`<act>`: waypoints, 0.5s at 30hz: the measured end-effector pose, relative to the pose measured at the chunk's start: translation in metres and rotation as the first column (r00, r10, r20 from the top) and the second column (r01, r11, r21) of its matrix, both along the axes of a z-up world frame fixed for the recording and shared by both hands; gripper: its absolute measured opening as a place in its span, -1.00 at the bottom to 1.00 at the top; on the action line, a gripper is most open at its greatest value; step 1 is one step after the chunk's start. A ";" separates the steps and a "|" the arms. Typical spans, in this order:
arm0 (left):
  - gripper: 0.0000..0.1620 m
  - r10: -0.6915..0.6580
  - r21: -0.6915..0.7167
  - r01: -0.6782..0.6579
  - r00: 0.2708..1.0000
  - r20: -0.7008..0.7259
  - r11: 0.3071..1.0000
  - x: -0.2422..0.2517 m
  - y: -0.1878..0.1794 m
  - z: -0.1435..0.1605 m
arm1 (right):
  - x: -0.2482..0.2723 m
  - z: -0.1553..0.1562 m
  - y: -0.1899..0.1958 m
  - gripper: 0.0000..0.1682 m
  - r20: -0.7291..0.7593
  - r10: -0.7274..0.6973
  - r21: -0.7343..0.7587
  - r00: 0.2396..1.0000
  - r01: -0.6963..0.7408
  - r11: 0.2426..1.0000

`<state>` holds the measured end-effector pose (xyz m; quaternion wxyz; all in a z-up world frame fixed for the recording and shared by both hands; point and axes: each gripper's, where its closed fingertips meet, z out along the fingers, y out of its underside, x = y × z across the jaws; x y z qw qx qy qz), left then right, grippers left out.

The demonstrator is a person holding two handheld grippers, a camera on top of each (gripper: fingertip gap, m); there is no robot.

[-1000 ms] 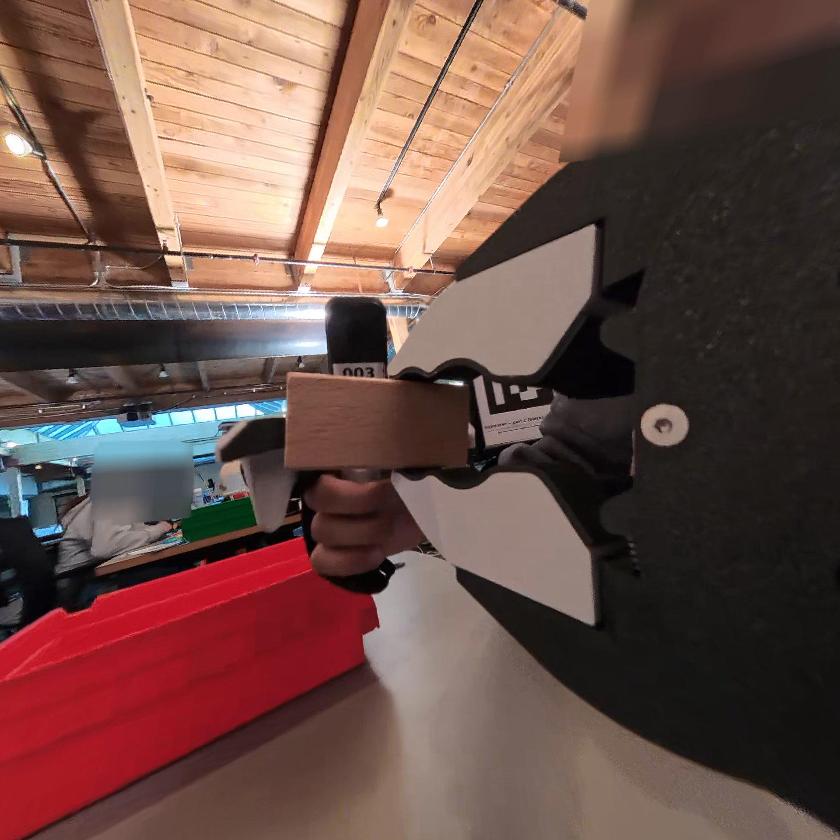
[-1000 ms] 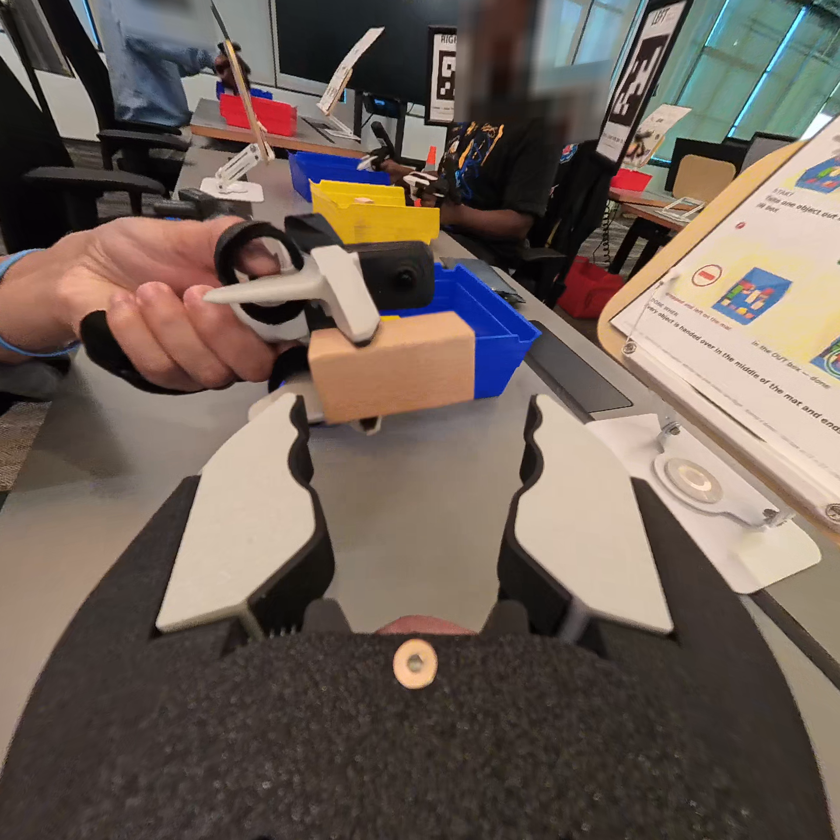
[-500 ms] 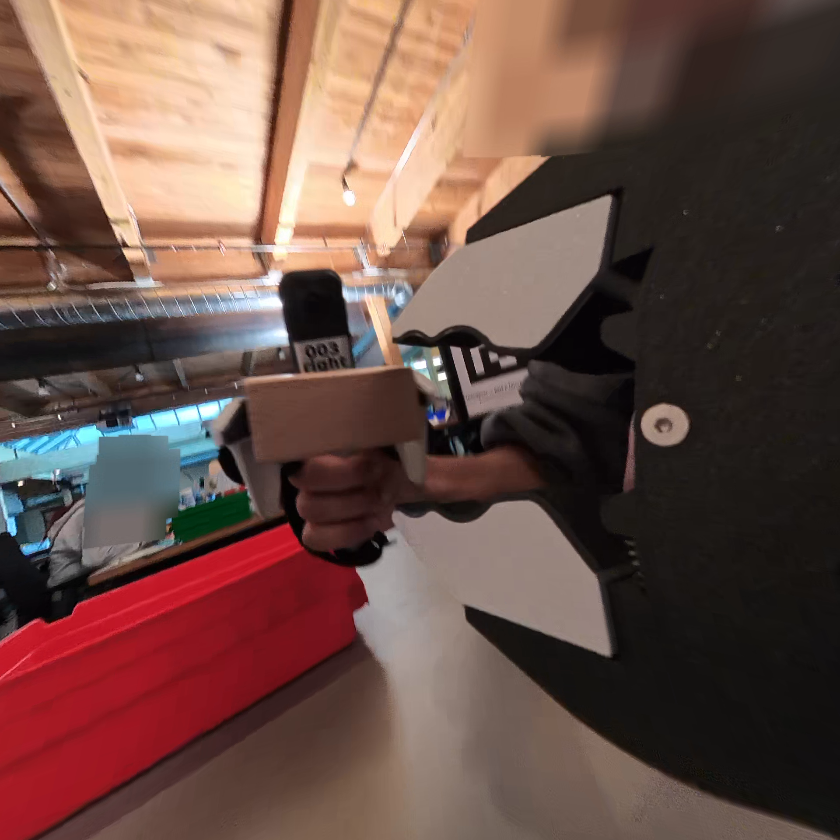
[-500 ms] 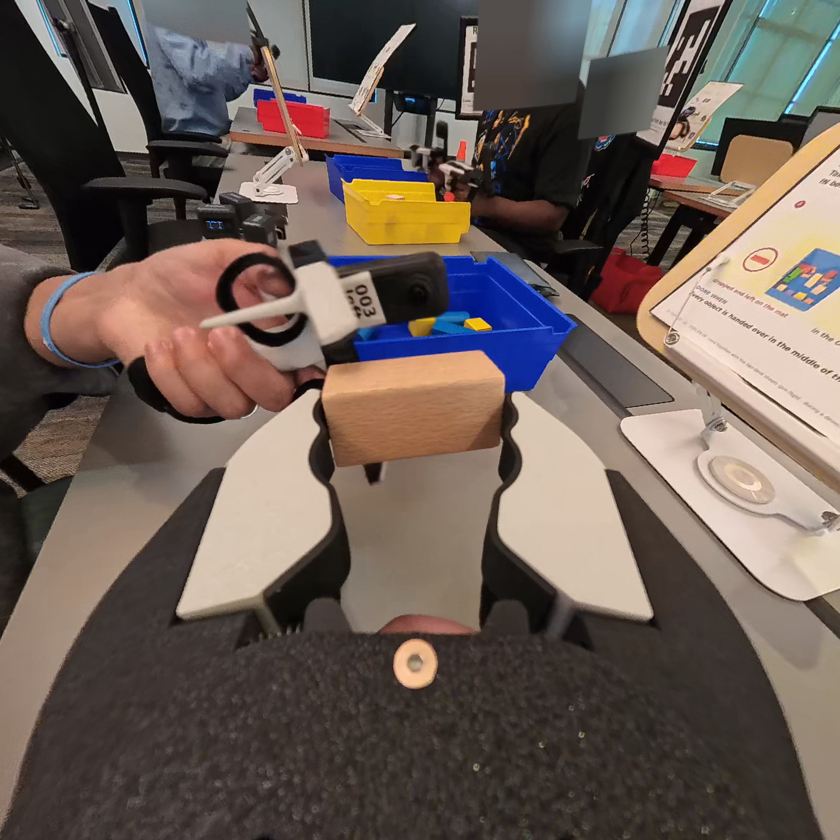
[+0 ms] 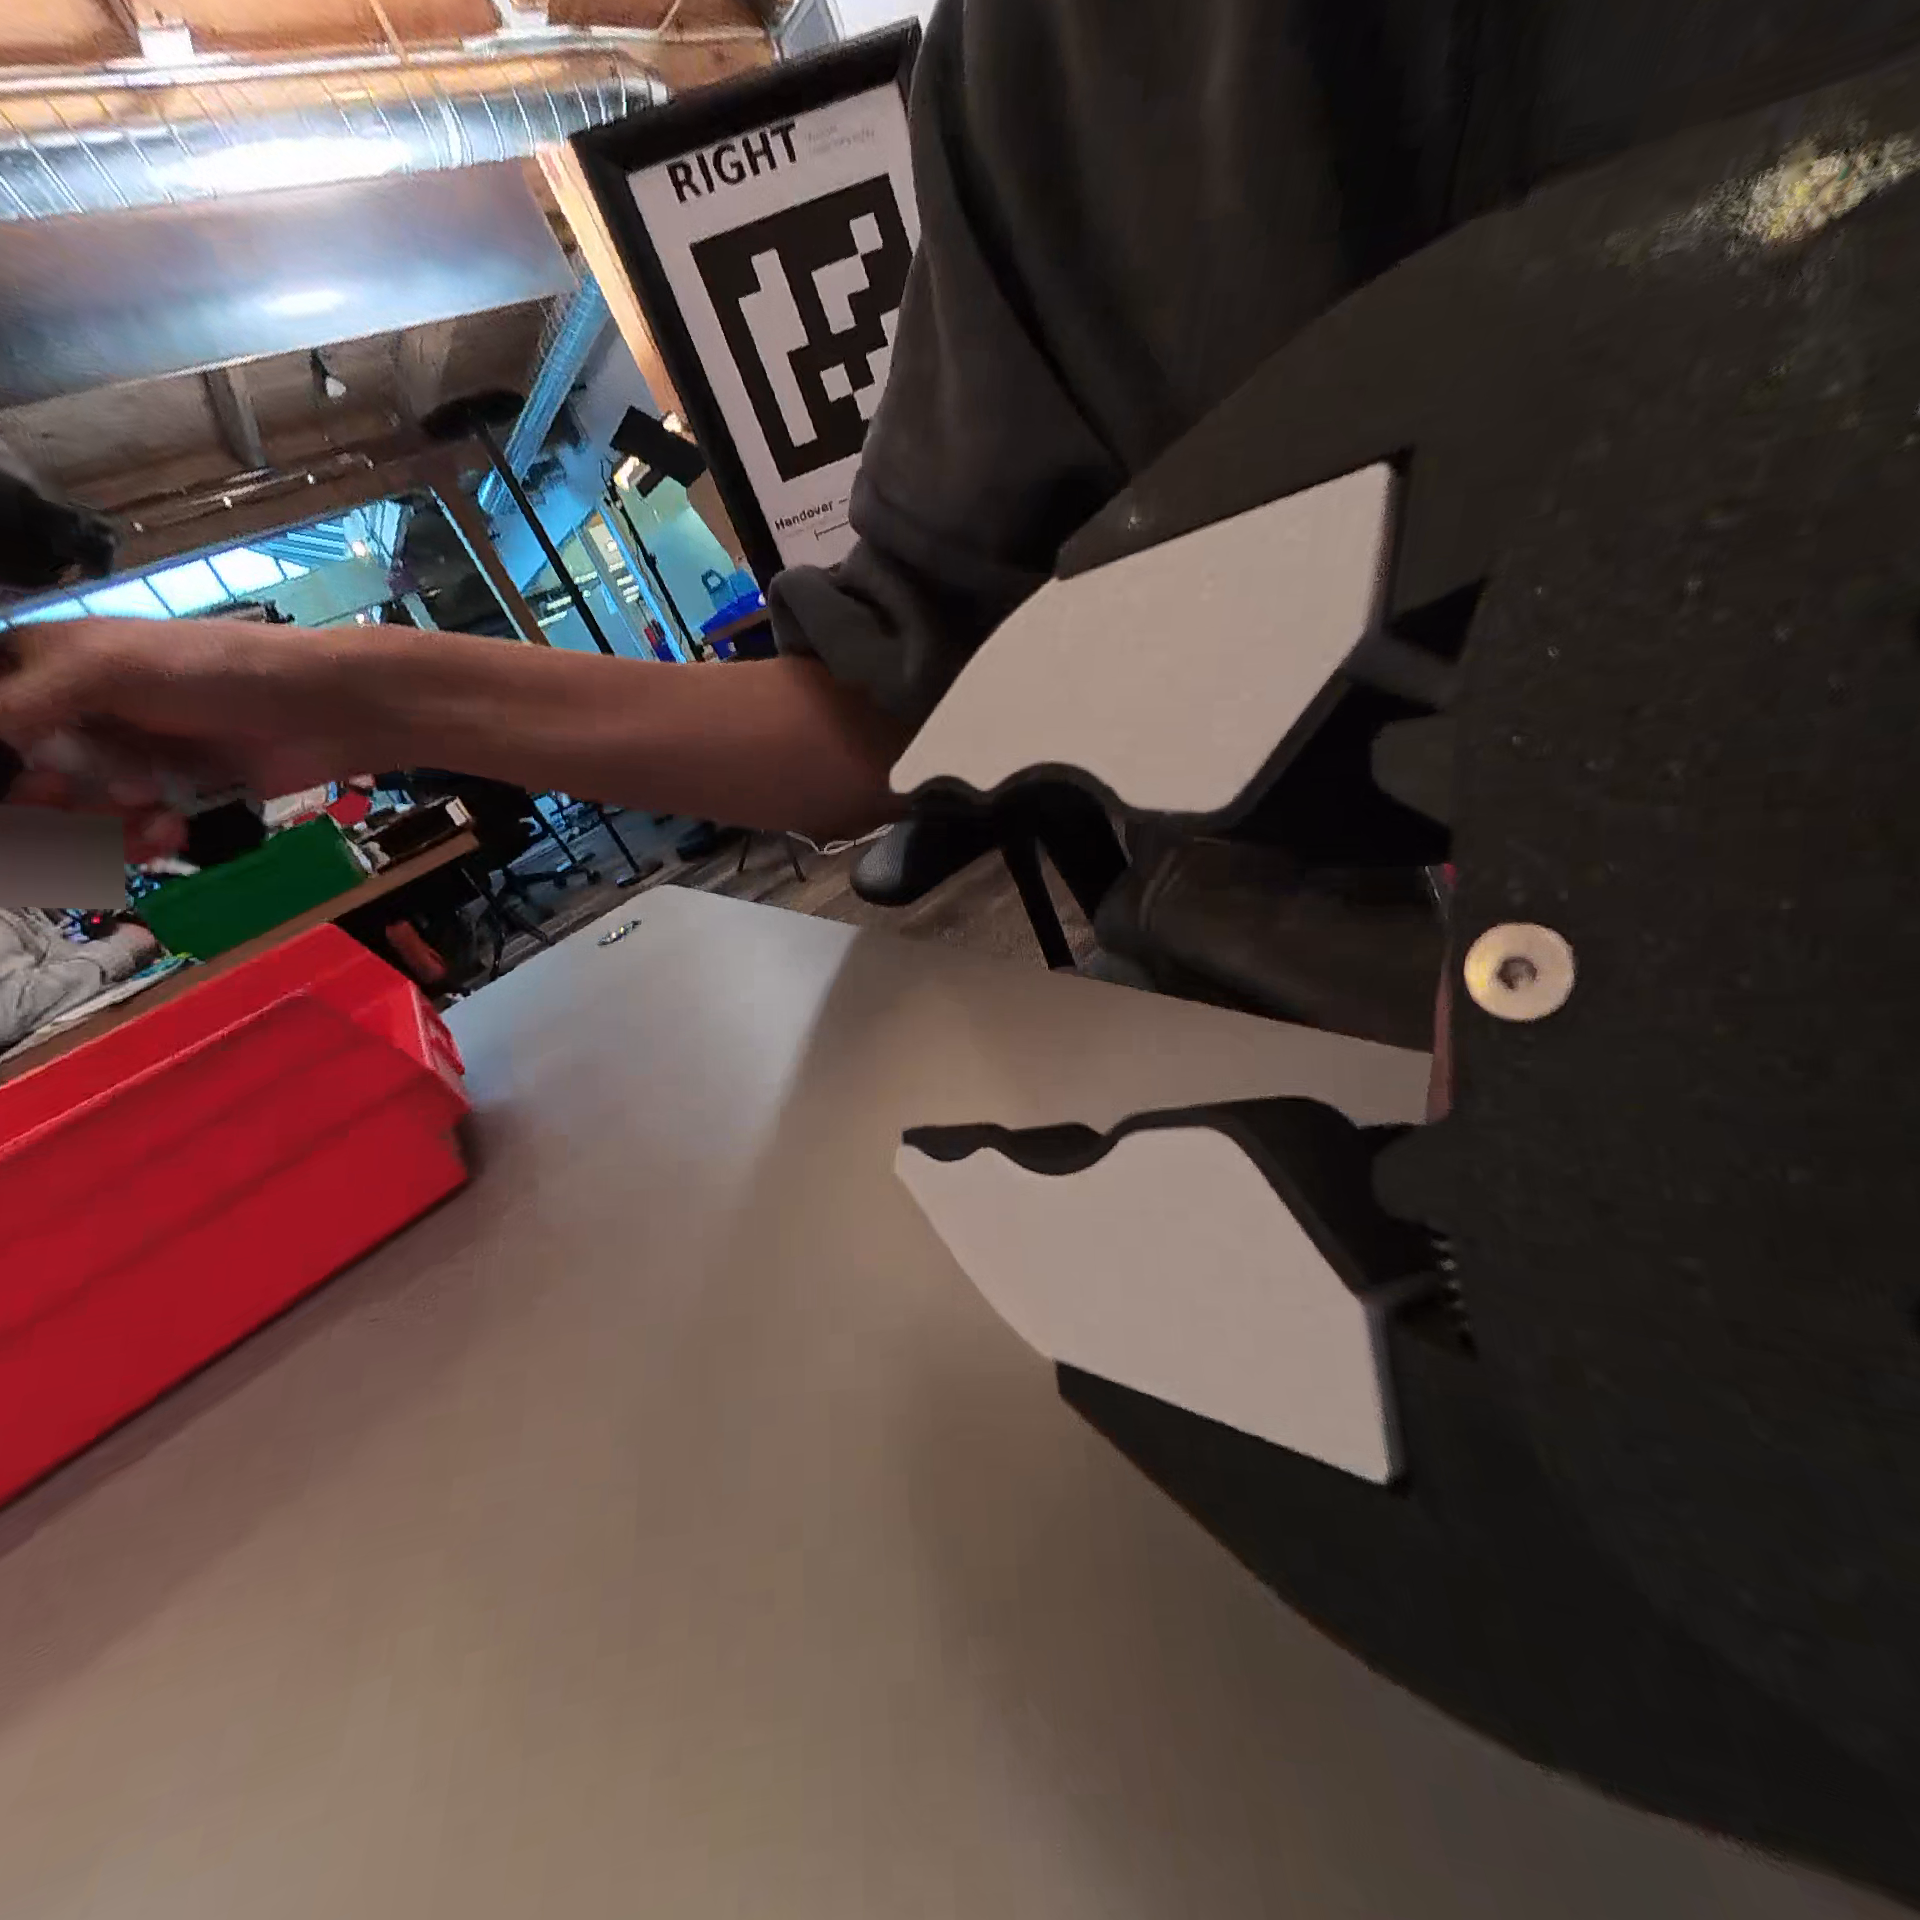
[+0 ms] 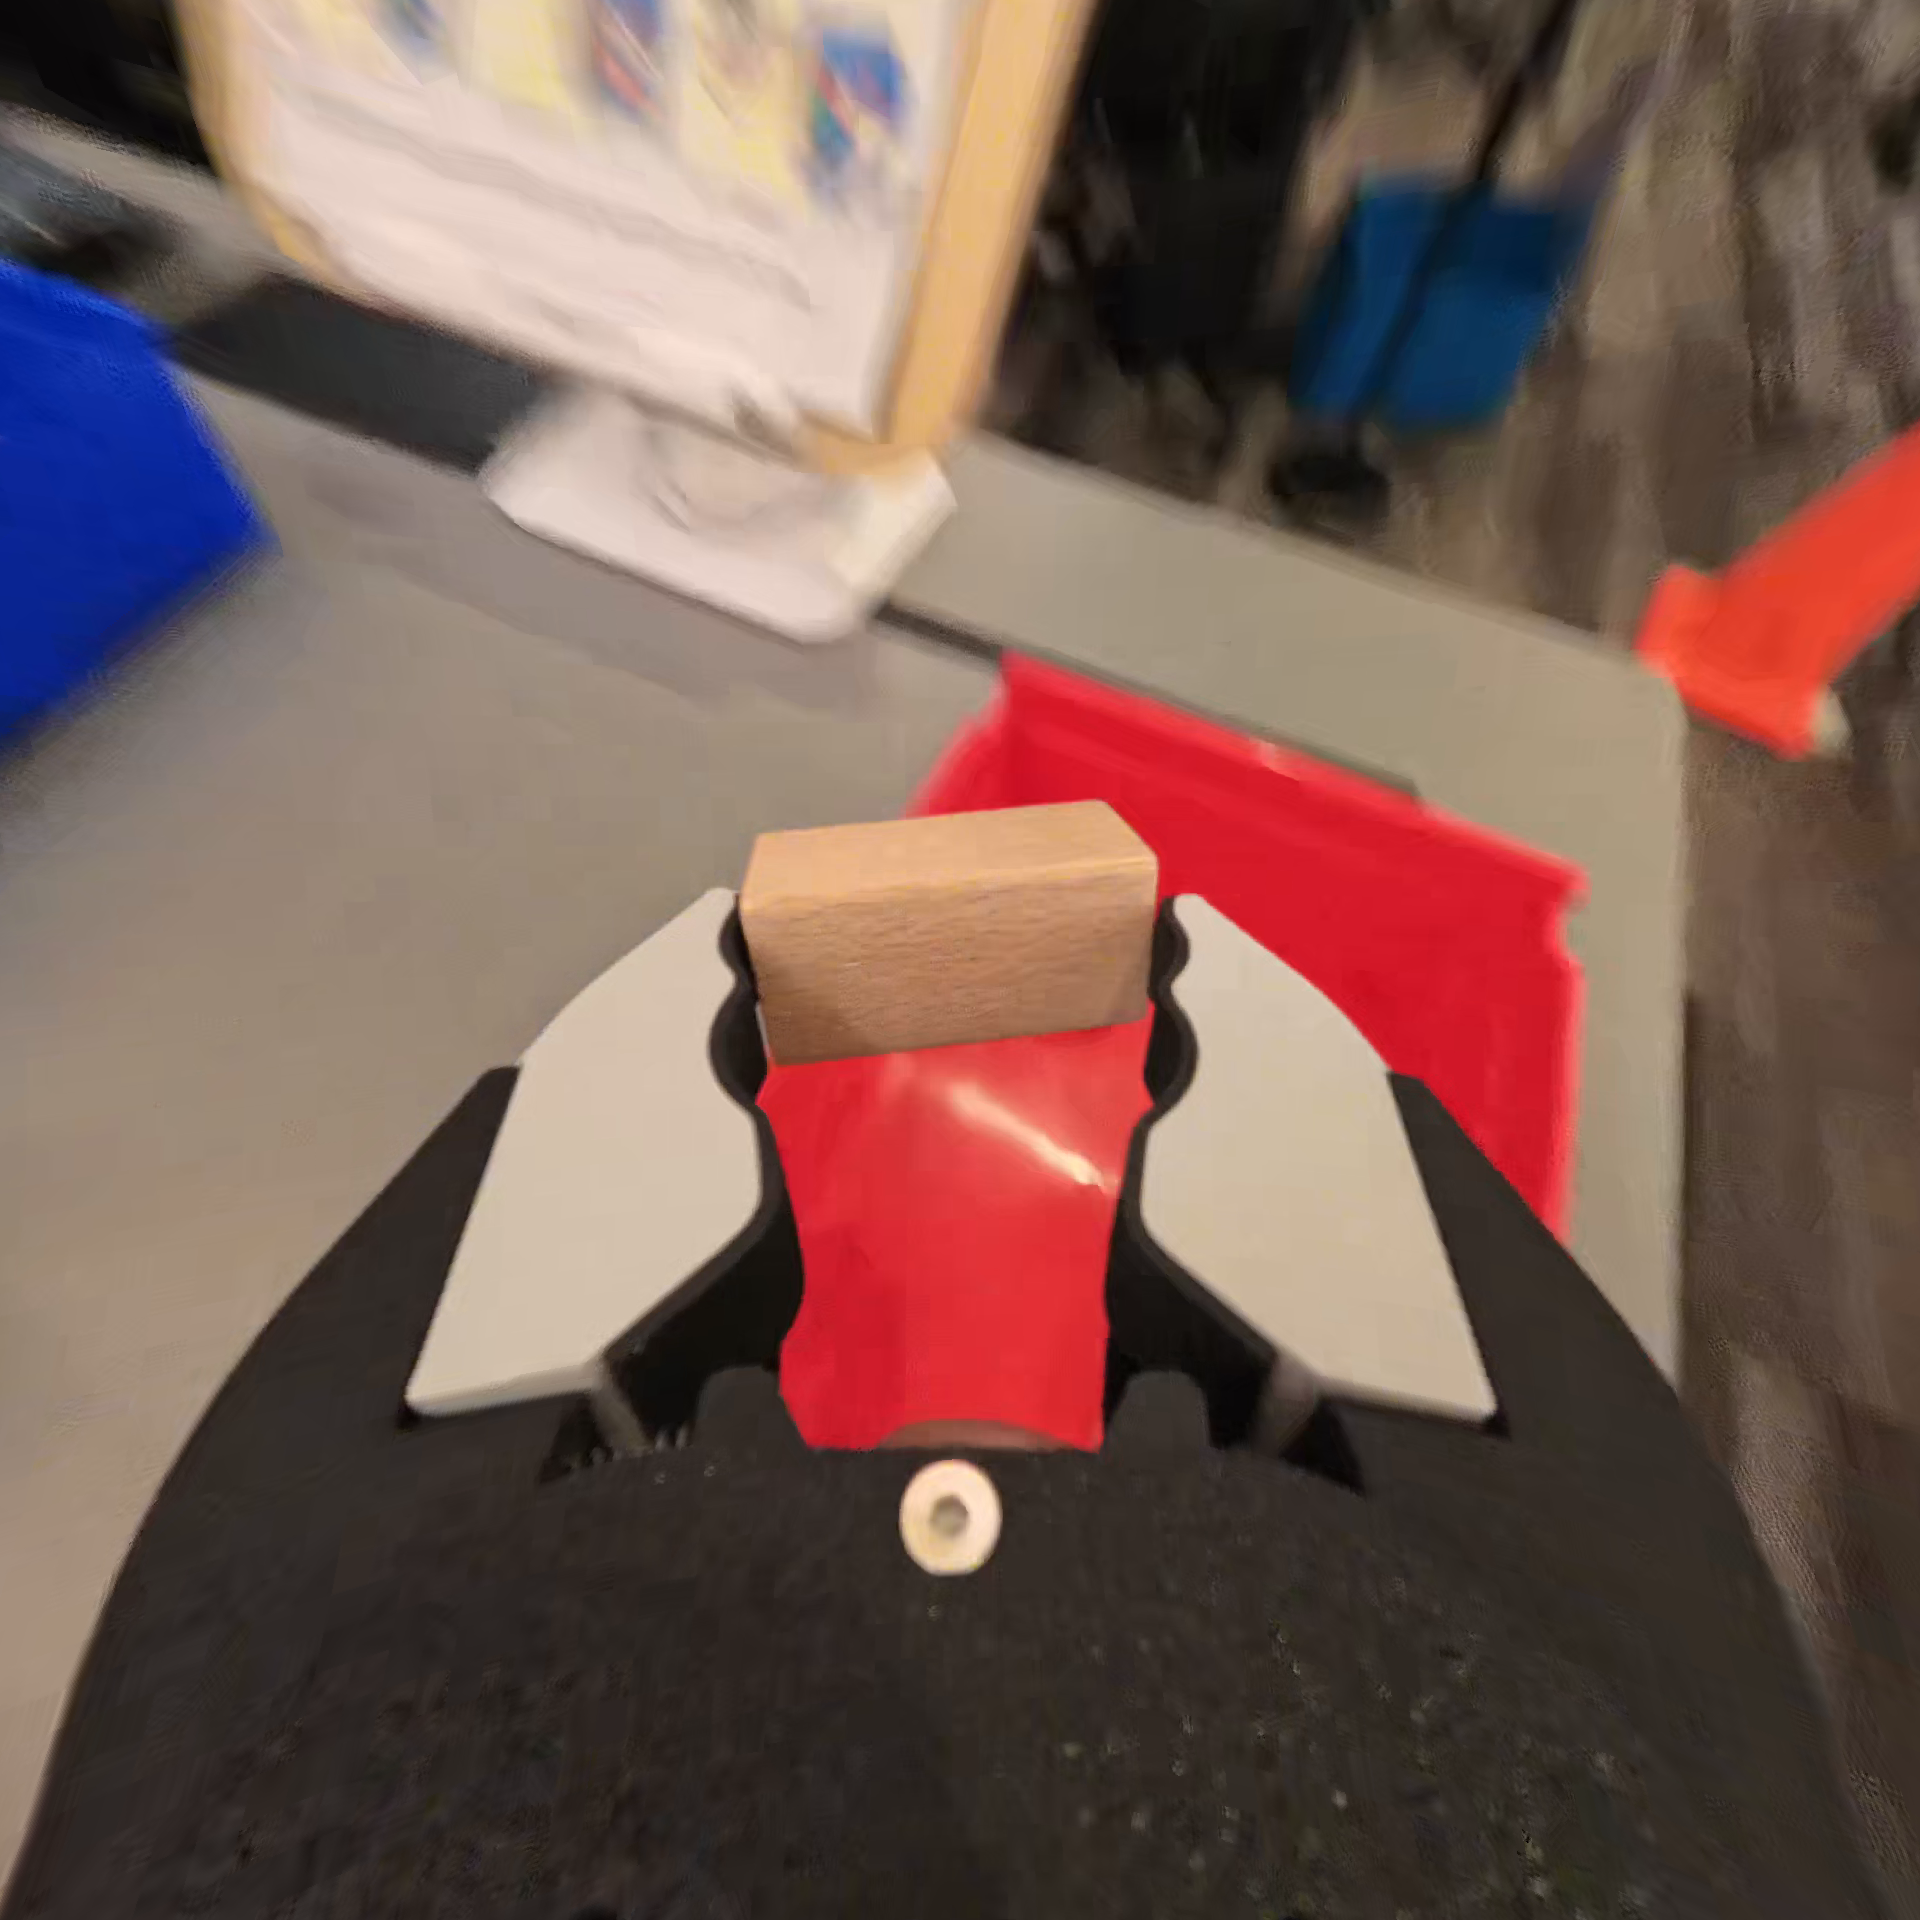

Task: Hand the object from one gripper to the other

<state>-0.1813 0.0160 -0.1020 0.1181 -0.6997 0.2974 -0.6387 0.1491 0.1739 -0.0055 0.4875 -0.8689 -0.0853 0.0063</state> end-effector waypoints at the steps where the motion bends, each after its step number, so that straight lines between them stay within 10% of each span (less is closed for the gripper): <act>1: -0.31 -0.010 -0.016 0.010 1.000 0.005 1.000 0.001 -0.001 0.000 | 0.016 -0.015 -0.004 -0.14 0.024 -0.047 -0.078 0.999 0.049 0.996; 15: -0.31 -0.042 0.011 0.043 0.998 -0.056 0.999 0.002 -0.009 -0.008 | 0.077 -0.175 -0.039 -0.14 0.175 -0.320 -0.696 0.931 0.347 0.629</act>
